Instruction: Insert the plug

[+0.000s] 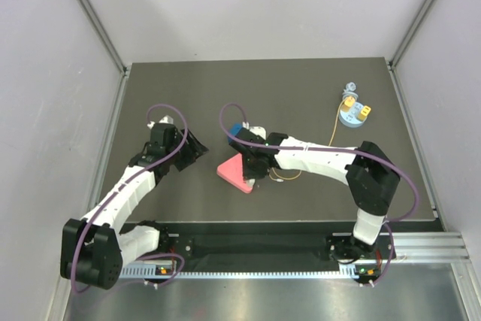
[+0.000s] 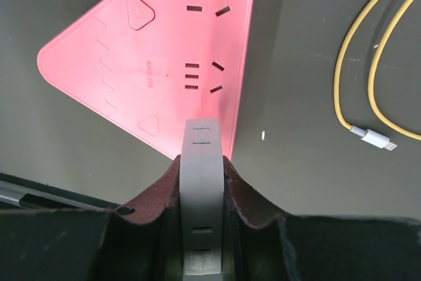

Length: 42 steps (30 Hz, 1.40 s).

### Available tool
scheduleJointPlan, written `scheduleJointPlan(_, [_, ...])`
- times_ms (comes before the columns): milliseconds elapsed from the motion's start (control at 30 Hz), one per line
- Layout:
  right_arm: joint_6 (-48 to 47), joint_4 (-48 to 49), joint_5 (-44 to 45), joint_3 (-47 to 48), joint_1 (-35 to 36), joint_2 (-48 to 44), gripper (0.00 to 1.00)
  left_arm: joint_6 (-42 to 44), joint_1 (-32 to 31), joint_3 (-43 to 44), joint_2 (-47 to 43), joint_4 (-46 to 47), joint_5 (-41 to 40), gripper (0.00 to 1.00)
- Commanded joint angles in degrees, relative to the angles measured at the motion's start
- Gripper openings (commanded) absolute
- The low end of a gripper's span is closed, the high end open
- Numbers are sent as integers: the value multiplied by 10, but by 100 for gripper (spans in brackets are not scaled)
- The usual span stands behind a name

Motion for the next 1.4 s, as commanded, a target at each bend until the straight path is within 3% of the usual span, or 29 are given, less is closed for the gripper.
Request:
scheduleJointPlan(0, [-1,-10,7,30,8,8,0,4,1,-7,5,36,6,67])
scheduleJointPlan(433, [-8,-21,10,53,8,29,0,-12,1,-46,47,85,78,62])
scheduleJointPlan(767, [-9,-31,1,76,8,51,0,-15,0,-84,80,152,167,43])
scheduleJointPlan(1133, [-17,-68,-2,117,8,73,0,-33,-3,-128,88,221,206,42])
scheduleJointPlan(1367, [-10,-73,1,139,8,91,0,-51,-21,-150,111,263,215,21])
